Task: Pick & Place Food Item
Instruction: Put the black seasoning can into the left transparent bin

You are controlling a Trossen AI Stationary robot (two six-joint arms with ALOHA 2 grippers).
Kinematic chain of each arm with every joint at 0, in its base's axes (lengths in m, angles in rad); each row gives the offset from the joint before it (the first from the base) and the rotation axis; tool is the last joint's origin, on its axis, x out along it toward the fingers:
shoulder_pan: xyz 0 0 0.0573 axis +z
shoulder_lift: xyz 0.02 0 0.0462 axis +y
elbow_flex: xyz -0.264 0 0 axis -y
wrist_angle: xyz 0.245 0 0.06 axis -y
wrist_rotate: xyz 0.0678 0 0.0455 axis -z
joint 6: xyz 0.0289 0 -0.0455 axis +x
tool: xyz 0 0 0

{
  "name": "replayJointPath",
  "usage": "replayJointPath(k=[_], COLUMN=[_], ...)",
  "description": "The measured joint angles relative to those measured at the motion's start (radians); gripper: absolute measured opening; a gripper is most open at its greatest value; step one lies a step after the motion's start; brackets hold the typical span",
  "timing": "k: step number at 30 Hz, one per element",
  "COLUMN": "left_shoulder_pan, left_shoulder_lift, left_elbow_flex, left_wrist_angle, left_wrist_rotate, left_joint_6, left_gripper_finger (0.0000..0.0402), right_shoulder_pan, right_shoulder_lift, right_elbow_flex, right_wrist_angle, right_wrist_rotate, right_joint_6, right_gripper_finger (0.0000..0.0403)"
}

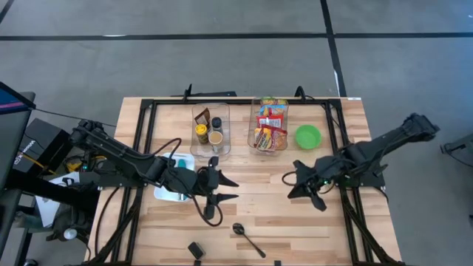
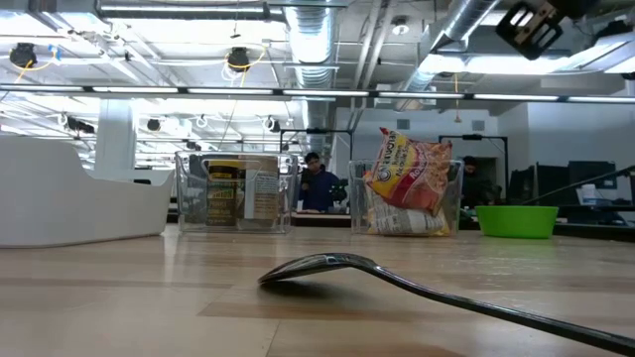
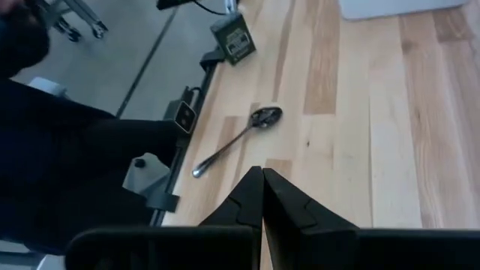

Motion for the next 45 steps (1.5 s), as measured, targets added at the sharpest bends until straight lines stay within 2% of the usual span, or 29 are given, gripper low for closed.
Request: replayJointPath(k=[5, 11, 14, 20, 23, 27, 33, 40, 45], left_shoulder_pan=[-0.018, -0.068, -0.113, -0.23, -0.288, -0.365, -0.456, -0.515, -0.534], left_shoulder_lift=[0.0, 0.0, 0.0, 0.0, 0.0, 0.0, 0.0, 0.0, 0.0], left_elbow_flex=[0.0, 0.0, 0.0, 0.0, 0.0, 0.0, 0.0, 0.0, 0.0], left_wrist_angle=[-0.011, -0.075, -0.129, -0.189, -0.188, -0.188, -0.191, -0.259, -0.364], left_wrist_rotate=[0.012, 0.122, 0.159, 0.159, 0.132, 0.046, -0.057, -0.11, -0.151], left_joint_6=[-0.162, -0.432, -0.563, -0.785, -0.849, -0.937, -1.166, -1.395, -1.435], left_gripper_finger=[0.014, 0.014, 0.014, 0.014, 0.014, 0.014, 0.014, 0.014, 0.014], right_shoulder_pan=[0.022, 0.028, 0.028, 0.028, 0.028, 0.027, 0.027, 0.027, 0.027], right_shoulder_lift=[0.04, 0.089, 0.113, 0.154, 0.173, 0.191, 0.195, 0.193, 0.194], right_elbow_flex=[0.0, 0.0, 0.0, 0.0, 0.0, 0.0, -0.001, -0.001, -0.001], right_wrist_angle=[-0.004, -0.002, -0.002, -0.002, -0.001, 0.003, 0.002, 0.001, 0.001], right_wrist_rotate=[0.048, 0.054, 0.054, 0.054, 0.054, 0.054, 0.054, 0.076, 0.08], right_joint_6=[0.04, 0.044, 0.044, 0.044, 0.044, 0.048, 0.07, 0.07, 0.07], right_gripper_finger=[0.0, 0.0, 0.0, 0.0, 0.0, 0.0, 0.0, 0.0, 0.0])
